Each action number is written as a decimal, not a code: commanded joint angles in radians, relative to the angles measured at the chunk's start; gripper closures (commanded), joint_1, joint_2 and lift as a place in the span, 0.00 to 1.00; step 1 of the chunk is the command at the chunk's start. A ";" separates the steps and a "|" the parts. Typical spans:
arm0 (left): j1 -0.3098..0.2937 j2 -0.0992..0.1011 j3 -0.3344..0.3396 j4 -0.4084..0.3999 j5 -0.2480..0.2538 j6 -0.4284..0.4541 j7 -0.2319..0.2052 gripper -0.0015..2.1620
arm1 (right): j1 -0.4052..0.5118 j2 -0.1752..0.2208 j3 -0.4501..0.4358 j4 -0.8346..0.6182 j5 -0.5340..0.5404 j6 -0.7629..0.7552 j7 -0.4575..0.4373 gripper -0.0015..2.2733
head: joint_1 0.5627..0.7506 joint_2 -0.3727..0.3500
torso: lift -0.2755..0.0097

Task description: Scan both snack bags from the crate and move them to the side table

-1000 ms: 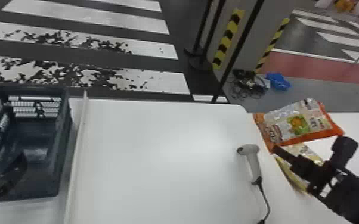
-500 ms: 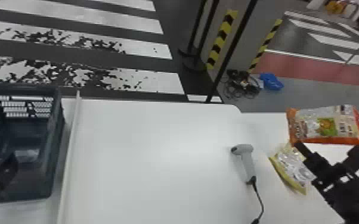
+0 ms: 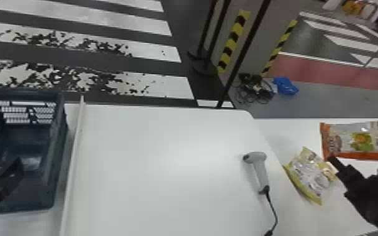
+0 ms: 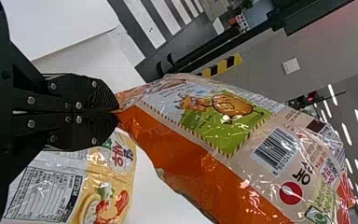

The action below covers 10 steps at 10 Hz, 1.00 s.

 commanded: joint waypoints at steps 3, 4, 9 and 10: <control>-0.006 0.005 -0.004 -0.001 0.002 0.000 0.000 0.06 | -0.007 -0.011 0.031 0.017 0.003 0.024 -0.003 0.00 | 0.70 0.03 | 0.62; -0.004 0.008 -0.004 -0.004 0.004 0.000 0.000 0.06 | -0.008 -0.011 0.034 0.015 0.003 0.027 -0.001 0.01 | 0.70 0.03 | 0.62; 0.005 0.007 -0.004 -0.039 0.004 0.000 0.003 0.06 | 0.186 0.180 0.047 -0.448 0.044 0.043 -0.004 0.03 | 0.70 0.03 | 0.62; 0.007 0.003 -0.004 -0.049 0.004 0.000 0.006 0.06 | 0.232 0.240 0.070 -0.569 0.078 0.018 -0.026 0.03 | 0.70 0.03 | 0.62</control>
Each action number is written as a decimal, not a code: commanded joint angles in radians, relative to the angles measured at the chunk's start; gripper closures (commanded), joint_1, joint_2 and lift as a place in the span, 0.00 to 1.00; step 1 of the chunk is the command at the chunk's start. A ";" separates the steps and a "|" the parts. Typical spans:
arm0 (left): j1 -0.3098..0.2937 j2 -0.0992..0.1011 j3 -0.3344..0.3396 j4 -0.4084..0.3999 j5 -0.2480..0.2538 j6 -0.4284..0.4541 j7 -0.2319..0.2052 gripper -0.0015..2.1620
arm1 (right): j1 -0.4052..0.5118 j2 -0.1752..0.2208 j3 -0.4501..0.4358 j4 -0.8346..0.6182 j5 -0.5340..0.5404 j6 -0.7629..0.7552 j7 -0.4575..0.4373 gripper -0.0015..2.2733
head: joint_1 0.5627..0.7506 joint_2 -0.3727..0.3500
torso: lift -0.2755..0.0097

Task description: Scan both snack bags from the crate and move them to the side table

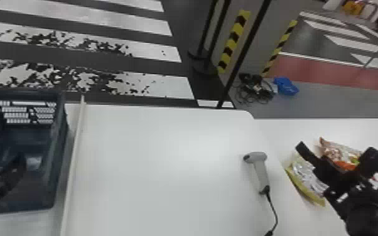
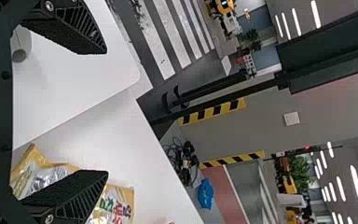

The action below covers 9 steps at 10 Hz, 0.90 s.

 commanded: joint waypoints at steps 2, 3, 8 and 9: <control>0.009 -0.007 -0.002 -0.028 -0.002 0.000 0.018 0.06 | 0.115 0.101 0.114 -0.230 0.079 -0.118 -0.063 0.03 | 0.70 0.03 | 0.62; 0.015 -0.008 -0.003 -0.045 -0.003 0.003 0.028 0.06 | 0.152 0.132 0.177 -0.299 0.134 -0.185 -0.109 0.03 | 0.70 0.03 | 0.62; 0.053 -0.027 -0.028 -0.076 -0.011 0.028 0.136 0.06 | 0.354 0.222 0.516 -0.478 0.361 -0.513 -0.267 0.03 | 0.70 0.24 | 0.62; 0.056 -0.028 -0.038 -0.074 -0.017 0.028 0.145 0.06 | 0.379 0.225 0.571 -0.478 0.383 -0.563 -0.299 0.03 | 0.70 0.28 | 0.62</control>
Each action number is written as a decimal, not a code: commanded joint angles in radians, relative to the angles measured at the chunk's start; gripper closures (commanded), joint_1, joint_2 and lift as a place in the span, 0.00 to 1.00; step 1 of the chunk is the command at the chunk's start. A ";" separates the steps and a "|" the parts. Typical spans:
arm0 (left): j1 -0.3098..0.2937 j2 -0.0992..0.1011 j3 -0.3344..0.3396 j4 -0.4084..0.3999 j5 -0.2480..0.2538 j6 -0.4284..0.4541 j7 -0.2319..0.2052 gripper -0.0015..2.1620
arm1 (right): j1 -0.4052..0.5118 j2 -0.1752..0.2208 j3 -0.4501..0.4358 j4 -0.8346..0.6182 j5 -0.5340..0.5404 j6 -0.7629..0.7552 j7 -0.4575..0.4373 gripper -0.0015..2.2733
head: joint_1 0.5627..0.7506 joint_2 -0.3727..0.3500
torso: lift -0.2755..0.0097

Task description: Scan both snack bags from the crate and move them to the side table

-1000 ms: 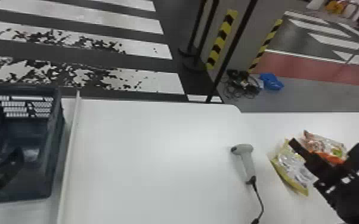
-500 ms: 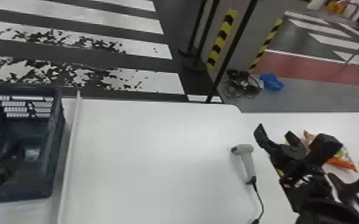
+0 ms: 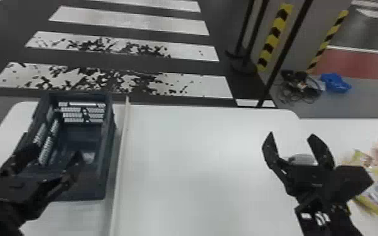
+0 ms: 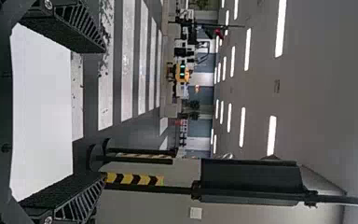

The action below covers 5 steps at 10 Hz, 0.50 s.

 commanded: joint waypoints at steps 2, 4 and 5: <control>0.015 -0.004 -0.029 0.002 -0.020 -0.004 0.014 0.06 | 0.041 0.036 0.113 0.001 0.084 -0.082 -0.033 0.03 | 0.70 0.38 | 0.62; 0.023 -0.007 -0.043 0.010 -0.026 -0.016 0.016 0.06 | 0.047 0.065 0.179 0.032 0.157 -0.106 -0.062 0.03 | 0.70 0.42 | 0.62; 0.032 -0.007 -0.044 0.010 -0.028 -0.034 0.016 0.06 | 0.049 0.082 0.185 0.053 0.160 -0.121 -0.062 0.03 | 0.70 0.46 | 0.62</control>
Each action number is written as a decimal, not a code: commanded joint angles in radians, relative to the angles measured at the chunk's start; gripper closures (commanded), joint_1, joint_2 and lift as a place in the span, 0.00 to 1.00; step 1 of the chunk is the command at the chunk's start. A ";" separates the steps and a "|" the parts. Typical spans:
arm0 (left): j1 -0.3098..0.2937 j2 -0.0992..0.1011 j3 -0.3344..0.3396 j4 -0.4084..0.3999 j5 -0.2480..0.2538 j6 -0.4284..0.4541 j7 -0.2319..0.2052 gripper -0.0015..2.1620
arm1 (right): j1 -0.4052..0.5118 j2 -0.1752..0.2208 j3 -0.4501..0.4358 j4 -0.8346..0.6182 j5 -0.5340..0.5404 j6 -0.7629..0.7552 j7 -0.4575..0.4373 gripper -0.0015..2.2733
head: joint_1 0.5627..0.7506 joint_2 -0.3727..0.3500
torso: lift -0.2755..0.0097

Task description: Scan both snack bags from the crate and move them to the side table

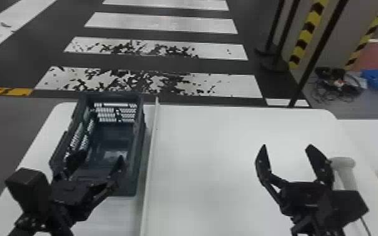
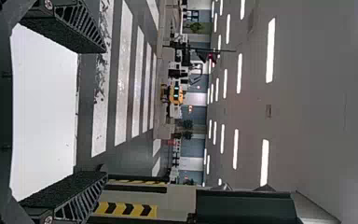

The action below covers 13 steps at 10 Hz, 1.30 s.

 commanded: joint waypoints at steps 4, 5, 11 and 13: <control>0.038 -0.031 0.006 -0.007 -0.033 -0.034 0.003 0.07 | 0.021 0.017 0.005 0.045 0.005 -0.027 0.001 0.03 | 0.70 0.49 | 0.62; 0.052 -0.038 0.011 -0.016 -0.042 -0.044 0.009 0.07 | 0.026 0.017 0.007 0.043 0.005 -0.027 0.001 0.03 | 0.70 0.49 | 0.62; 0.109 -0.067 0.035 -0.062 -0.059 -0.068 0.020 0.07 | 0.047 0.015 0.007 0.037 0.005 -0.027 0.001 0.03 | 0.70 0.51 | 0.62; 0.109 -0.067 0.032 -0.064 -0.059 -0.068 0.020 0.07 | 0.058 0.014 0.007 0.023 0.007 -0.027 0.001 0.03 | 0.70 0.51 | 0.62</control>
